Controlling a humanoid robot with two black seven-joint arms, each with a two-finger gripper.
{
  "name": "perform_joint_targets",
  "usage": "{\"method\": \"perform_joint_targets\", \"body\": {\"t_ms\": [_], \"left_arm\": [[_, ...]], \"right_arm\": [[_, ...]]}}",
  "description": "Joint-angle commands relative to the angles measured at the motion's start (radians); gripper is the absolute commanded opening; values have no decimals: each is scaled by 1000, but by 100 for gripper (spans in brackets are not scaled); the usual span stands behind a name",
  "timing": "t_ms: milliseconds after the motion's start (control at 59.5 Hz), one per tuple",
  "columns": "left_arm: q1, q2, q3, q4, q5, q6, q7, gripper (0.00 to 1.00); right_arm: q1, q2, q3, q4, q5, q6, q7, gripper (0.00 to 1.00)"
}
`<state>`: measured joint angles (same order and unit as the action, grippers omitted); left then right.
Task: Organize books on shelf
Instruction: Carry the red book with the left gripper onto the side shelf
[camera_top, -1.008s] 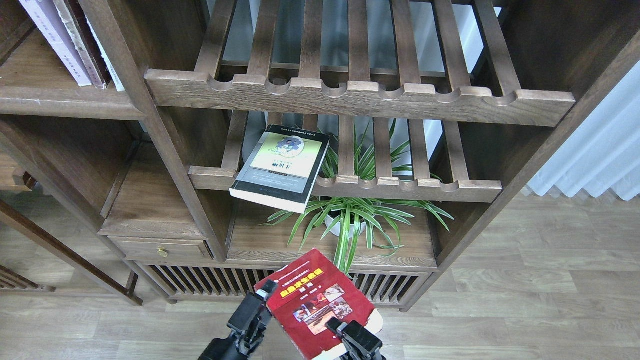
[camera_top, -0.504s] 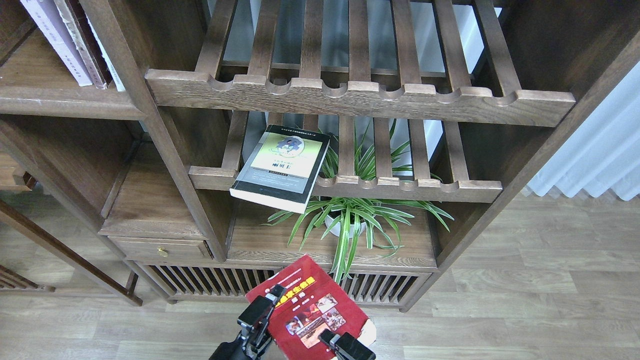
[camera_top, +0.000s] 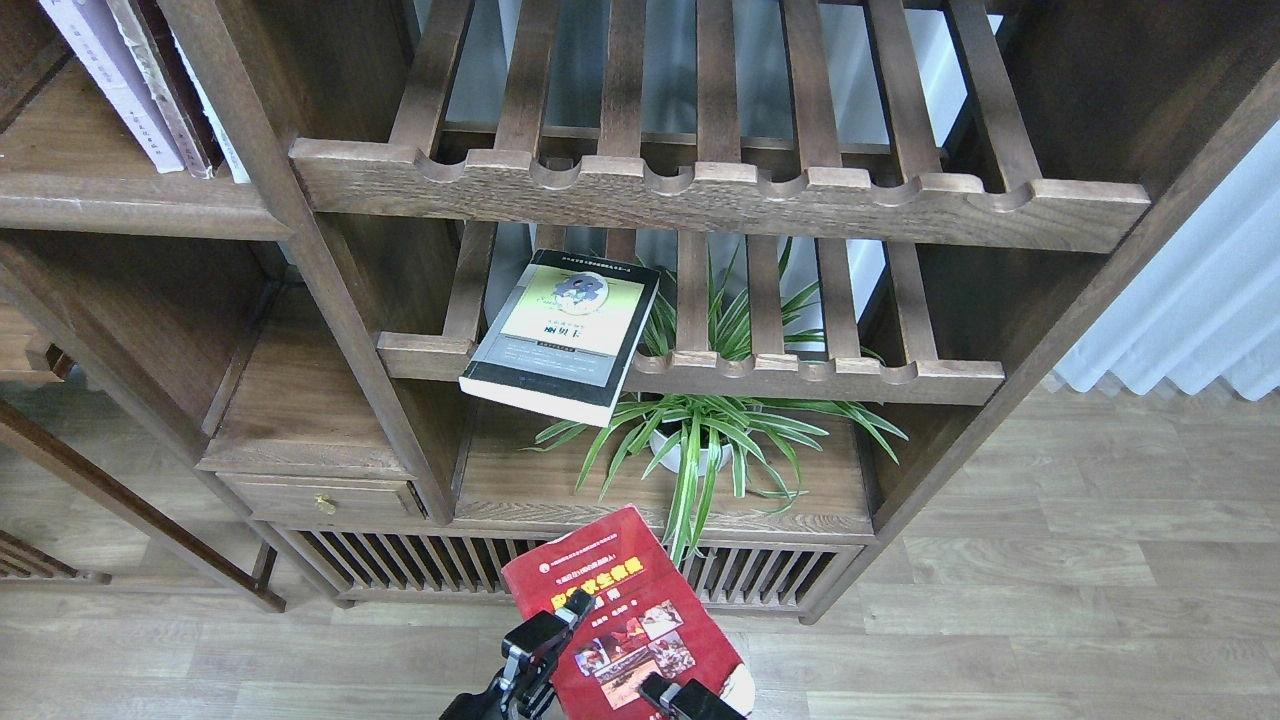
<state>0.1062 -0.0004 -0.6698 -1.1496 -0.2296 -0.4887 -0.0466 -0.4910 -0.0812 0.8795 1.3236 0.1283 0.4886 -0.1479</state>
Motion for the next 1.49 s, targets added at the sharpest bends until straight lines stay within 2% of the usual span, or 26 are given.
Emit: {"method": "perform_joint_targets", "body": {"t_ms": [0, 17, 34, 151, 235, 302, 336, 403, 537, 689, 789, 873, 890, 1092, 1276, 1478], "left_arm": [[0, 0, -5, 2, 3, 0, 17, 8], [0, 0, -7, 2, 4, 0, 17, 8], [-2, 19, -13, 1, 4, 0, 27, 8], [-2, 39, -19, 1, 7, 0, 27, 8], [-2, 53, -19, -1, 9, 0, 28, 8], [-2, 60, -27, -5, 9, 0, 28, 8], [-2, 63, -34, -8, 9, 0, 28, 8], [-2, 74, -51, -13, 10, 0, 30, 8], [0, 125, -105, -28, 13, 0, 40, 8], [39, 264, -198, -100, 42, 0, 60, 7], [113, 396, -327, -200, 46, 0, 59, 8], [148, 456, -408, -251, 46, 0, 59, 8], [177, 503, -489, -304, 44, 0, 56, 8], [273, 608, -752, -461, 42, 0, 60, 8], [276, 674, -991, -470, 44, 0, 106, 7], [265, 752, -1186, -461, 56, 0, 142, 7]], "right_arm": [[6, 0, 1, 0, 1, 0, 1, 11], [6, 0, 1, 0, 1, 0, 1, 12], [11, 0, 1, 0, 1, 0, -1, 18], [11, -2, -4, 2, -12, 0, -7, 31], [11, 0, -7, 2, -39, 0, -10, 54], [14, 0, -14, 2, -53, 0, -7, 80], [15, -2, -14, 2, -55, 0, -7, 90], [15, -2, -14, 2, -53, 0, -4, 99], [17, -8, -11, 0, -52, 0, 2, 99], [25, -8, -11, -4, -52, 0, 4, 99], [38, -6, -13, -21, -53, 0, 4, 99], [48, -2, -14, -34, -55, 0, 2, 99], [58, 0, -14, -46, -55, 0, 2, 99], [66, 12, -16, -76, -56, 0, 1, 99], [68, 14, -16, -84, -55, 0, 1, 99], [68, 14, -17, -84, -56, 0, 1, 99]]}}
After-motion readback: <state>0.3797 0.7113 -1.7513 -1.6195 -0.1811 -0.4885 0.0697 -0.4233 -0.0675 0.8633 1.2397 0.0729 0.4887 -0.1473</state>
